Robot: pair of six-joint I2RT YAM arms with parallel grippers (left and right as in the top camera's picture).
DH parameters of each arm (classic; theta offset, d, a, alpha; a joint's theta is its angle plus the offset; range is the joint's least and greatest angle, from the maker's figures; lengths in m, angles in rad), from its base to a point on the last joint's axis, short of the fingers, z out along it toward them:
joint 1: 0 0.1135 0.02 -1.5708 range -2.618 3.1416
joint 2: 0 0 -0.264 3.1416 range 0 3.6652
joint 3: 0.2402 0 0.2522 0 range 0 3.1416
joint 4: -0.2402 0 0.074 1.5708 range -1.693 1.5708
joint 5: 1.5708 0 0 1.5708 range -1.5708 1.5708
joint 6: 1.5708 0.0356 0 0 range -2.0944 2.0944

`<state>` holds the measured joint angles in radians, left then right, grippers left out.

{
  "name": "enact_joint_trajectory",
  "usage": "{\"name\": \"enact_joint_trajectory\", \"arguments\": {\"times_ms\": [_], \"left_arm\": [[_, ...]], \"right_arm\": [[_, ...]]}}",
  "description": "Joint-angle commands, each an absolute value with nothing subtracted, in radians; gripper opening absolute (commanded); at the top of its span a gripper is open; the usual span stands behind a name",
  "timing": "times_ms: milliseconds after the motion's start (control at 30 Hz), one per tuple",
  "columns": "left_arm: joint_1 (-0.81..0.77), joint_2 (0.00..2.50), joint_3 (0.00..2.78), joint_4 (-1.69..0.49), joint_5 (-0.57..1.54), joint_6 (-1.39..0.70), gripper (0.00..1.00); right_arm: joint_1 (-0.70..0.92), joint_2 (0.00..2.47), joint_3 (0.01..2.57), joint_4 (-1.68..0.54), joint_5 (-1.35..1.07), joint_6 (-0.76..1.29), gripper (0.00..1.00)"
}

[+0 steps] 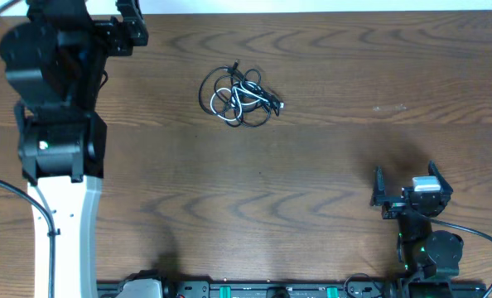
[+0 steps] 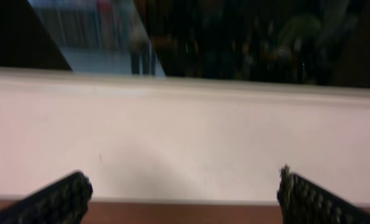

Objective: Untangle cables

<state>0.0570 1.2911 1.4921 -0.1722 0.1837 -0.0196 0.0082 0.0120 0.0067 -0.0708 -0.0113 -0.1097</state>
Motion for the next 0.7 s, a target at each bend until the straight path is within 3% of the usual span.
{"name": "enact_joint_trajectory", "arguments": {"times_ms": [0, 433, 667], "left_arm": [[0.051, 1.325, 1.581, -0.243, 0.203, -0.054, 0.98], [-0.104, 1.361, 1.634, -0.461, 0.202, -0.054, 0.98], [-0.112, 1.362, 1.634, -0.602, 0.201, -0.053, 0.97]], "right_arm": [[-0.008, 0.007, 0.006, -0.075, -0.017, -0.098, 0.99], [-0.008, 0.007, 0.006, -0.075, -0.018, -0.098, 0.99], [-0.008, 0.007, 0.006, -0.075, -0.017, -0.098, 0.99]]}}
